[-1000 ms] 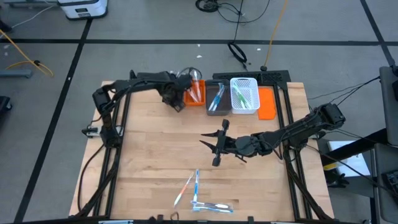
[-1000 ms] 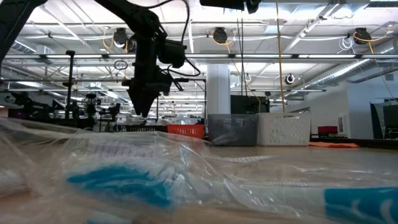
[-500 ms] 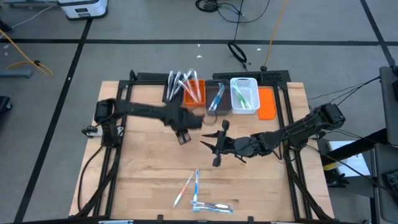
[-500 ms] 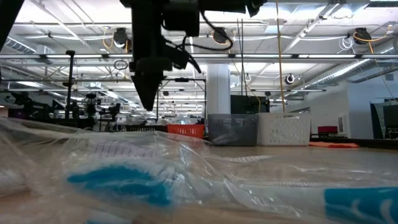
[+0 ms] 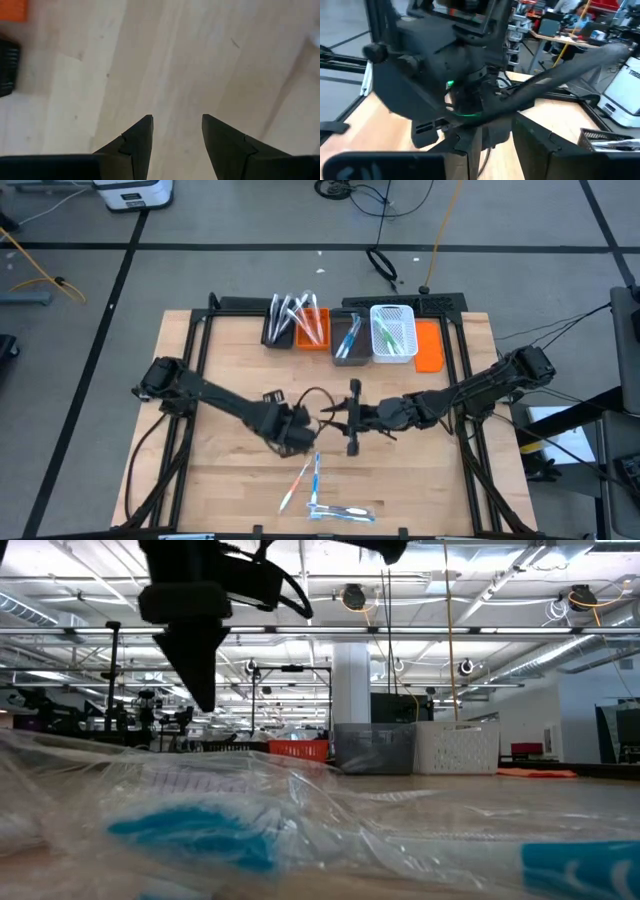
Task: Pick & Place Toothbrushes
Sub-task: Put the orange toothbrush into the orange basket
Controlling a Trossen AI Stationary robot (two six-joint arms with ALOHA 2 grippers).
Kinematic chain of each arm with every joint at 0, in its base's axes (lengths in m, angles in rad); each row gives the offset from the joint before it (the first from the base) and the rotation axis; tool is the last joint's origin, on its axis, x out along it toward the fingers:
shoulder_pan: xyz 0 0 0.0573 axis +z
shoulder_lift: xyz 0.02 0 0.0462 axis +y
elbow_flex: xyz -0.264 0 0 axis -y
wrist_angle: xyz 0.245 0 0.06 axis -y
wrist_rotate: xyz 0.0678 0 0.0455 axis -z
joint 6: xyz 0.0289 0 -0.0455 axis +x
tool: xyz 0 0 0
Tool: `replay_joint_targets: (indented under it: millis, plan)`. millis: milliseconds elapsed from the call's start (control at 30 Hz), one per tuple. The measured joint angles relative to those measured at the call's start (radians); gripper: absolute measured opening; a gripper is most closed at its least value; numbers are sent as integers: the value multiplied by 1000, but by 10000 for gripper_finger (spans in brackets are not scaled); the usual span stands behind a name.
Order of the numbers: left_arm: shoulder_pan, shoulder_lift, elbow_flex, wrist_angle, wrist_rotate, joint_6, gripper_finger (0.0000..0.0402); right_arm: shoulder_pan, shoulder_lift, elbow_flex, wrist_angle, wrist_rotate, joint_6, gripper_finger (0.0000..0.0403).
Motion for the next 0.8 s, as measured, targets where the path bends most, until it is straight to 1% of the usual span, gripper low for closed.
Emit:
replay_joint_targets:
  millis: [167,233,300,500,600,700,800]
  plan:
    - [-29,0,-48,7,-23,-58,173,21,-4,0,4,-135,-35,100]
    - [-37,0,-67,11,-29,-82,172,29,-4,0,1,-171,-35,100]
    - [-50,0,-89,10,-29,-108,173,42,-4,0,-8,-181,-33,100]
    - [-98,2,-134,11,-28,-182,173,82,-5,0,-41,-195,42,100]
    - [-114,2,-142,14,-46,-219,173,100,-6,1,-44,-217,63,100]
    - [-137,2,-147,17,-48,-242,172,118,-7,2,-86,-215,94,100]
    - [-165,3,-147,33,-33,-257,172,131,-14,2,-147,-215,78,100]
